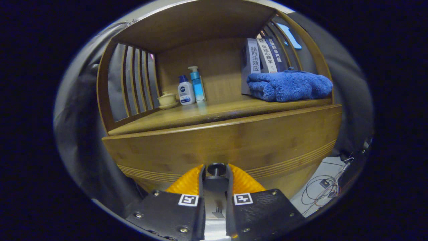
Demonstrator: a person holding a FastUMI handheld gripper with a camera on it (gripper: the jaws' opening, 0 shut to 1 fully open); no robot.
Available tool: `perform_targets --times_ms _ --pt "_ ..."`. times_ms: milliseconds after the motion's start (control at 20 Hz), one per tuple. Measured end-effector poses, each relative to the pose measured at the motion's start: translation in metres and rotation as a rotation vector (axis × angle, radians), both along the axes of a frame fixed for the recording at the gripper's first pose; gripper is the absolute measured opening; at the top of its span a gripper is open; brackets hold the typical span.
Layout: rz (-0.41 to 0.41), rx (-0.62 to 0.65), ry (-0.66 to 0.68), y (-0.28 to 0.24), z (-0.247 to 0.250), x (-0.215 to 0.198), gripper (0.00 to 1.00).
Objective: Pull open the drawer, take out the items inside it, and place them on the countertop above the cabinet.
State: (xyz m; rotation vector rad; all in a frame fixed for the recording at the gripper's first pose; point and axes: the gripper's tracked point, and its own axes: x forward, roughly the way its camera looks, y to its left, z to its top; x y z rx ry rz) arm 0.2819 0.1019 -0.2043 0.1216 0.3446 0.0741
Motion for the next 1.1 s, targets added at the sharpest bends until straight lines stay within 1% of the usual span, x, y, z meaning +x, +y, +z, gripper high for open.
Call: perform_targets --times_ms 300,550,700,900,1100 --pt "-0.056 -0.008 0.036 -0.006 0.003 -0.056 0.24" --pt "-0.082 -0.015 0.071 -0.012 0.003 -0.104 0.24" --pt "-0.094 -0.037 0.127 -0.013 -0.001 -0.134 0.25" --pt "-0.101 -0.055 0.157 -0.013 0.0 -0.15 0.24" --pt "-0.112 -0.039 0.163 -0.012 -0.002 -0.158 0.24"
